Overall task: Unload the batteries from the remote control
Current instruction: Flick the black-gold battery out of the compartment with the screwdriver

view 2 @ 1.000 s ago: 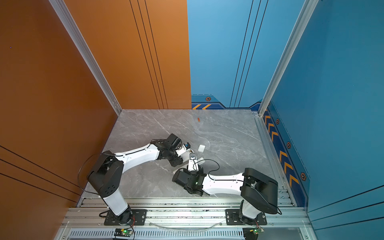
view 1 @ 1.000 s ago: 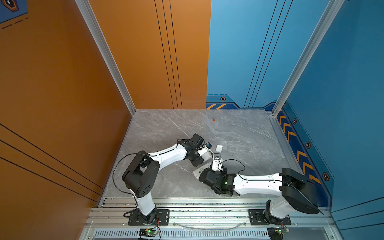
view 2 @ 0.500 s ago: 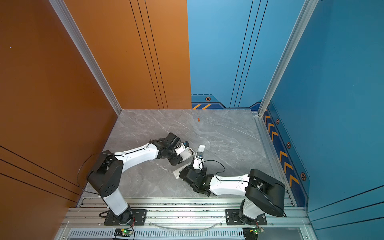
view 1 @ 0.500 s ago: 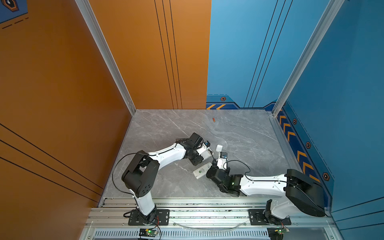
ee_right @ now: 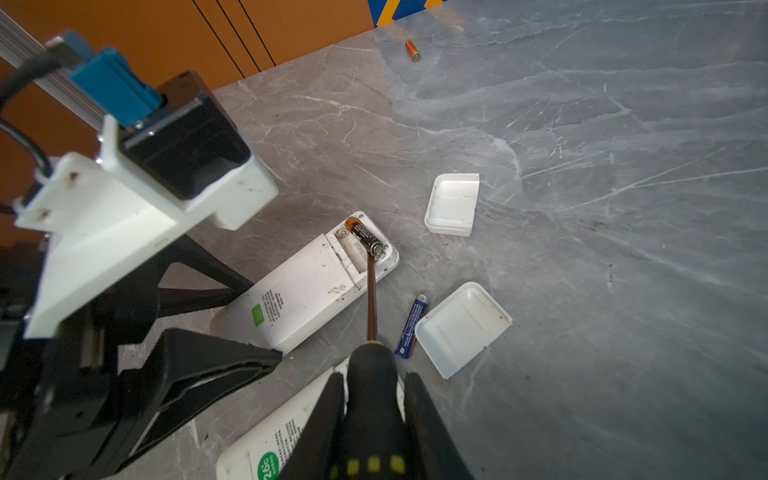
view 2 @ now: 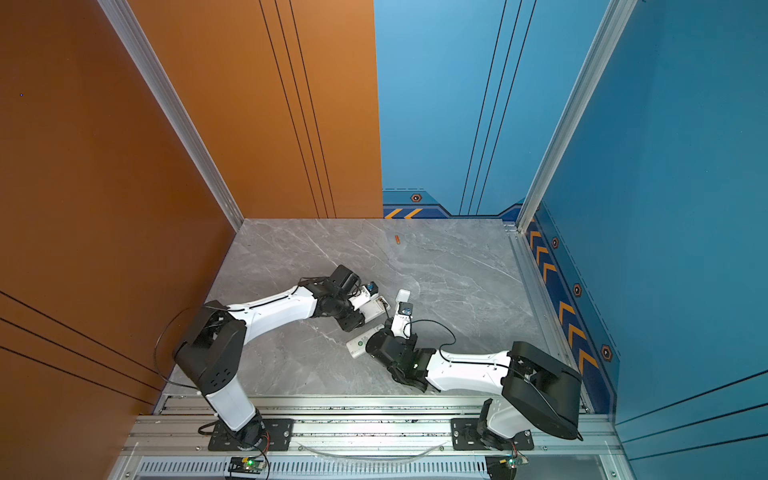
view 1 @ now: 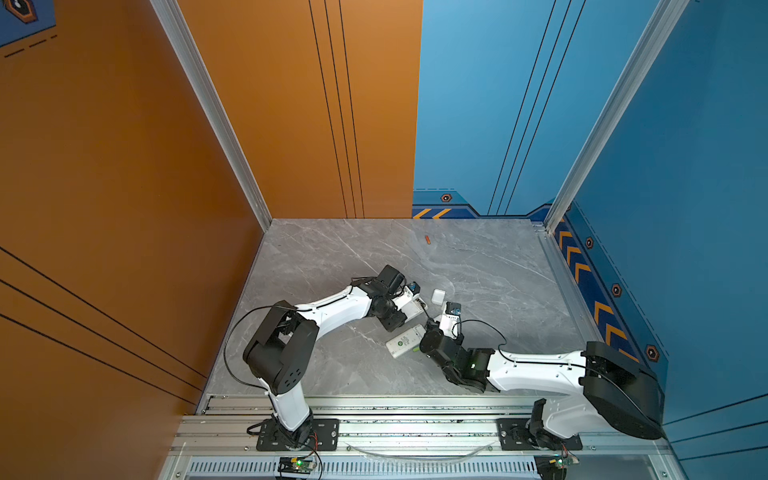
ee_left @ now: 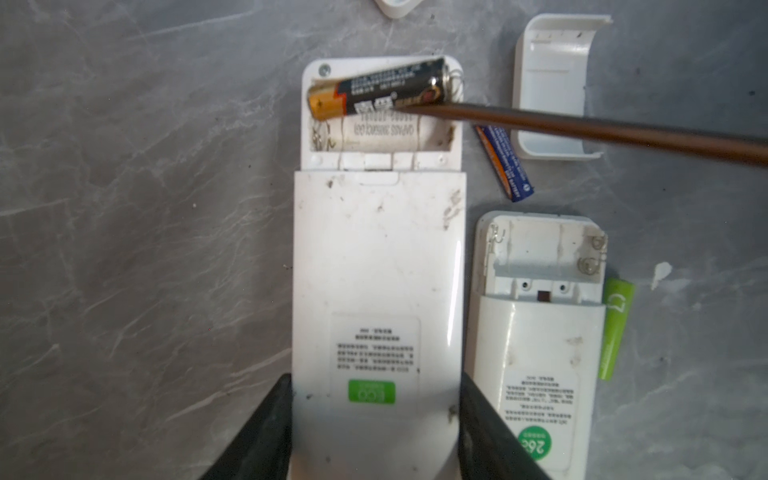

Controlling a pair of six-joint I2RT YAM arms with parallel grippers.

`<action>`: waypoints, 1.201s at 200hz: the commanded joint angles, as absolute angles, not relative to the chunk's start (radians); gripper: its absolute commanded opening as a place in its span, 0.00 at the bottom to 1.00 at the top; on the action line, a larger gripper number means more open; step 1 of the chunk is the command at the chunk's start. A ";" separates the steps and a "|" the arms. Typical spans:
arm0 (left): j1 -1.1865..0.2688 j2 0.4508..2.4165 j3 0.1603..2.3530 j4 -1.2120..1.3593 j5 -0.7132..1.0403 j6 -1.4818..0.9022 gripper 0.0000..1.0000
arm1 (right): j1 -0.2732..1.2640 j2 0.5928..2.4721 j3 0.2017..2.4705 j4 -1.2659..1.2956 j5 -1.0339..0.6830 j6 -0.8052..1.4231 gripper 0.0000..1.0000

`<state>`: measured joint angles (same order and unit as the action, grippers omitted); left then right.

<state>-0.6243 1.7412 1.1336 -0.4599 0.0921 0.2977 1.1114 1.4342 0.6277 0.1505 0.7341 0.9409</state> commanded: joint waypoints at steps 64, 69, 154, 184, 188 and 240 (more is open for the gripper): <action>-0.598 1.757 1.111 -0.551 0.029 0.288 0.10 | 1.065 1.393 0.578 0.107 0.847 0.972 0.00; -0.600 1.758 1.111 -0.549 0.022 0.290 0.10 | 1.063 1.390 0.572 0.117 0.842 0.973 0.00; -0.607 1.761 1.114 -0.548 0.054 0.298 0.10 | 0.992 1.384 0.494 0.282 0.736 0.994 0.00; -0.606 1.766 1.115 -0.549 0.045 0.299 0.10 | 0.994 1.368 0.515 0.232 0.770 0.972 0.00; -0.606 1.769 1.115 -0.549 0.041 0.299 0.10 | 0.996 1.365 0.518 0.227 0.776 0.963 0.00; -0.598 1.779 1.122 -0.551 0.035 0.290 0.10 | 1.062 1.413 0.608 0.055 0.924 0.915 0.00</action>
